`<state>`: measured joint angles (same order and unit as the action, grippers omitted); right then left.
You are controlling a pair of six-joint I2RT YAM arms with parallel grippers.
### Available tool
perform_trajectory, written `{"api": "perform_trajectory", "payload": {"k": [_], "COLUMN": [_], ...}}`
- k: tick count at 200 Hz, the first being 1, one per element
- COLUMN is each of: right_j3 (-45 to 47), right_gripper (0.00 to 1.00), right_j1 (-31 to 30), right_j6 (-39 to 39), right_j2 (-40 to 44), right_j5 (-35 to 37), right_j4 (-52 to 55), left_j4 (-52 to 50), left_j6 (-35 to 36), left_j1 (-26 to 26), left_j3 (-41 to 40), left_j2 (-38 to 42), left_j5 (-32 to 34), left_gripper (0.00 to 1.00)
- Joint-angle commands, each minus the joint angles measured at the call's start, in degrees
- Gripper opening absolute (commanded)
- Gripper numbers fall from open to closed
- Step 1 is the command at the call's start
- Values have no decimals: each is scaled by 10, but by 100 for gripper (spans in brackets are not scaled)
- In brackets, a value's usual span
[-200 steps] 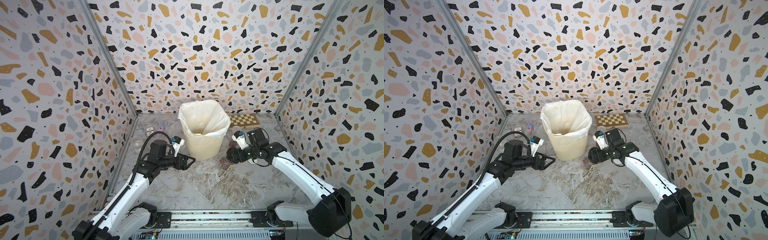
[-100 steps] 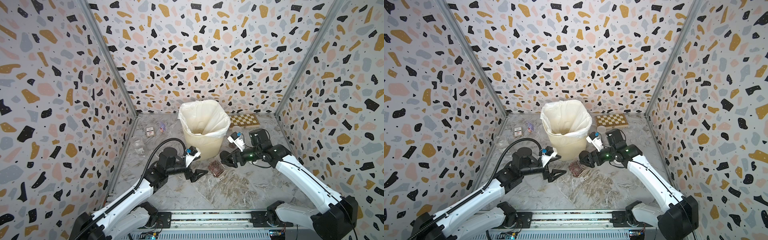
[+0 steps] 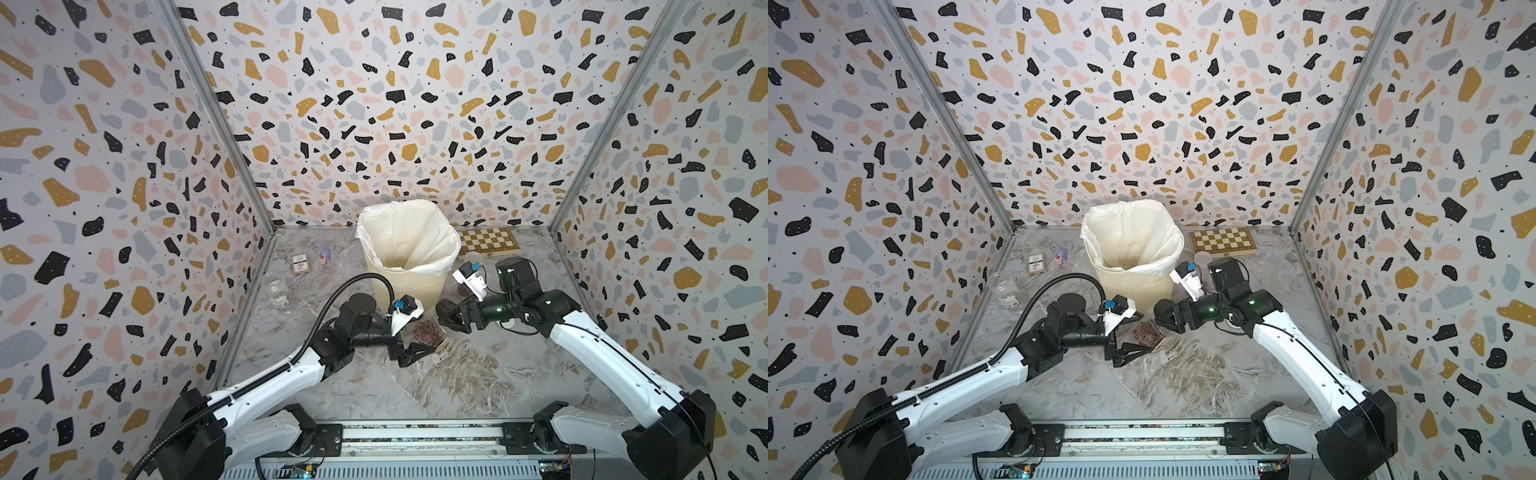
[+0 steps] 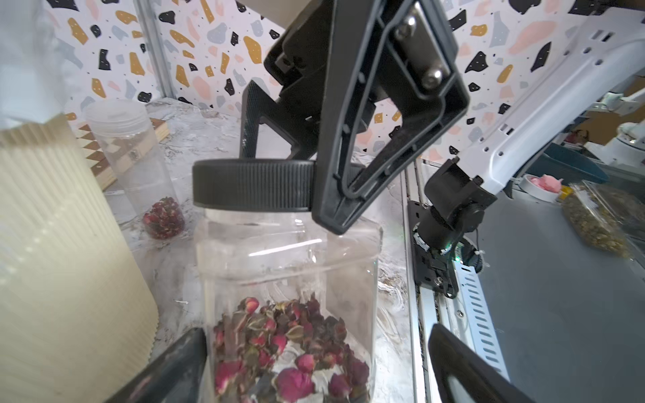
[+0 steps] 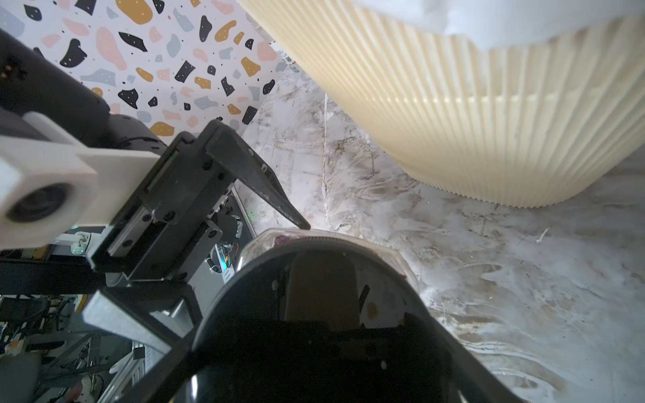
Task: Empty the moldy dried flower tea in the jars
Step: Unscrew the lid from the jar.
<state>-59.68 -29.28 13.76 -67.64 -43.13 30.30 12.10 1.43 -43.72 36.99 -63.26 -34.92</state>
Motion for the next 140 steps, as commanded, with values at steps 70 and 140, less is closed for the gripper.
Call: {"api": "perform_trajectory", "payload": {"k": [70,140], "right_j3": [-2,4], "right_gripper": [75,74], "right_j1": [-16,-27], "right_j6": [26,32], "right_j2": [10,3], "right_j5": [1,25], "right_j4": [-50,-62], "left_j4": [25,96], "left_j6": [-17,-44], "left_j1": [-40,-42], "left_j3": [12,-14], "left_j2": [-40,-53], "left_j5": [144,162], "left_gripper": [96,86]}}
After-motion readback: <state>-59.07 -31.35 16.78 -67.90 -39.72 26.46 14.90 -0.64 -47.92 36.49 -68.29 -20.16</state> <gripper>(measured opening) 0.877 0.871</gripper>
